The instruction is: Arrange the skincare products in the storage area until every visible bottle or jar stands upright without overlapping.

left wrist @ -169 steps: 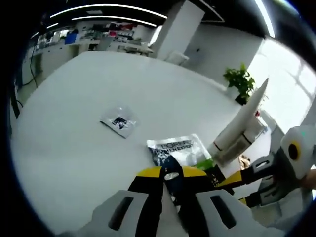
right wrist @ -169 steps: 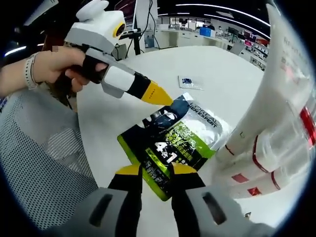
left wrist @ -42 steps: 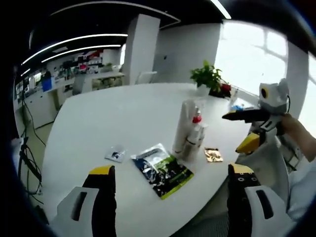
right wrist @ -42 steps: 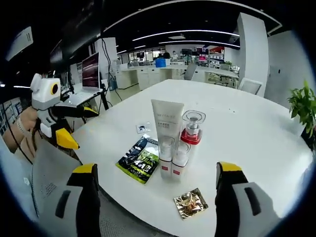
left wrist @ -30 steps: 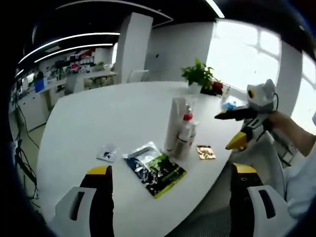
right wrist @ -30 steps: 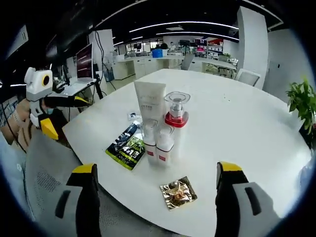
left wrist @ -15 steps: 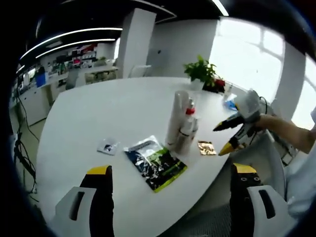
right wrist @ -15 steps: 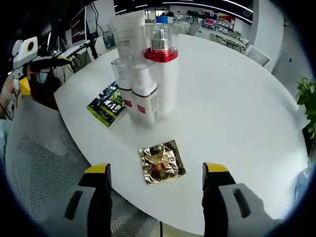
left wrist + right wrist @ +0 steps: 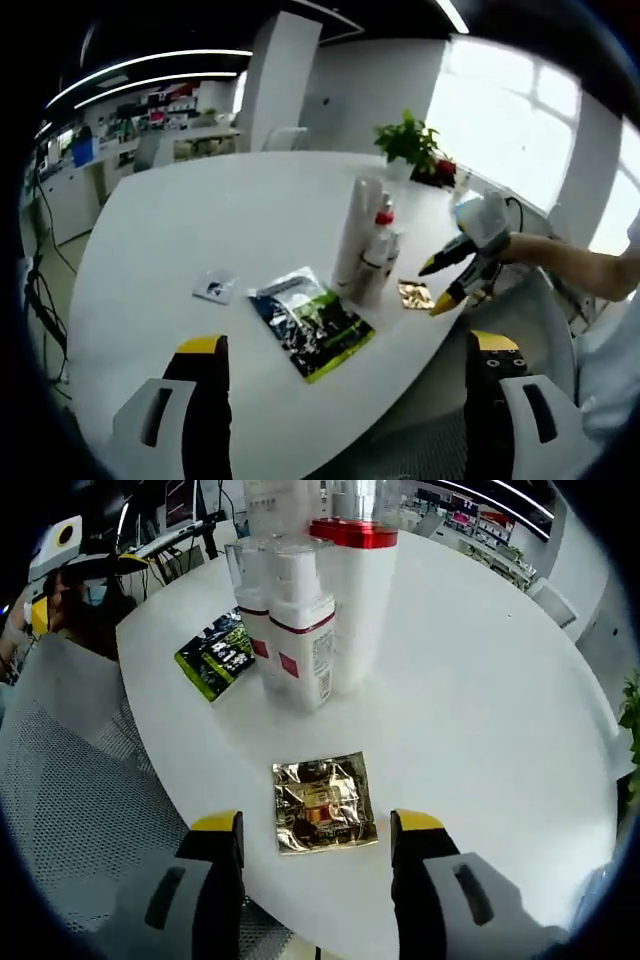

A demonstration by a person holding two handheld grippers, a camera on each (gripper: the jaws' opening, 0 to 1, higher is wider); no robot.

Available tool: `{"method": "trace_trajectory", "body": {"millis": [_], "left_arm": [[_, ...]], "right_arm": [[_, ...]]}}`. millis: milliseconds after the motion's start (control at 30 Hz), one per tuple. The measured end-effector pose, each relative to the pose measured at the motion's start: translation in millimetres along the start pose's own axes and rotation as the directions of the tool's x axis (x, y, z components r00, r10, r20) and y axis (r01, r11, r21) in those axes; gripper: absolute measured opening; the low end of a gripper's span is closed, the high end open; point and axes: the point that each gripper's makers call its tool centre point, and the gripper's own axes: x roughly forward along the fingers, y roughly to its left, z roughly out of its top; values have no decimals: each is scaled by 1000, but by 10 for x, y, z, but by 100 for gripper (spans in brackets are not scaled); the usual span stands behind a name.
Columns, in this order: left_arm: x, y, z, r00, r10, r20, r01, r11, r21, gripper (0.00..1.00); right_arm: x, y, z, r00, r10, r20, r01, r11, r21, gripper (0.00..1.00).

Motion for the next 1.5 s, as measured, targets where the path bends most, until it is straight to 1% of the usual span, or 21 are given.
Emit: {"method": "trace_trajectory", "body": {"millis": [100,133,200,267,500,567,767,900,1000,1133,1333,1367,1500], "left_arm": [[-1,14,-1,1000,5,4,-5,1000,-10,96],[-3,15,-4,1000,4,4,-4,1000,-10,96],[-6,21,-12,1000,6,1,-6,1000,-12,96],[-8,28,-22,1000,7,0,-7,1000,-15,96],[14,7,-55,1000,-5,-9,5,1000,-22,96],[22,2,-59,1000,-9,-12,9,1000,-22,96],[22,3,-36,1000,-17,-5,17,1000,-19,95],[2,16,-27,1000,-15,-2,15,1000,-19,95],[-9,25,-35,1000,-12,-1,12,1000,-22,95],[-14,24,-69,1000,-15,-8,15,1000,-24,94],[-27,39,-91,1000,-16,-10,16,999,-28,94],[-31,47,-90,1000,-15,-9,15,1000,-28,94],[-51,83,-91,1000,-6,-4,6,999,-34,94]], "right_arm": [[45,-23,-23,1000,-4,-13,4,1000,-3,57],[37,-46,-9,1000,-18,-7,18,1000,-13,55],[30,-55,-13,1000,-23,-12,23,1000,1,53],[33,-67,-13,999,-35,-15,35,999,-3,51],[32,-18,3,999,-33,-6,33,999,0,45],[30,-14,11,999,-32,-3,32,999,-1,40],[19,-6,26,999,-33,-13,33,999,-14,39],[-16,52,61,999,-34,-10,33,999,-29,39],[-50,114,111,1000,-20,6,20,999,-28,39],[-91,236,193,1000,-3,23,4,998,-56,39],[-137,560,408,997,60,53,-53,990,-131,39],[-133,646,466,994,86,61,-76,985,-156,39],[-105,859,639,989,127,73,-109,972,-210,39]]}}
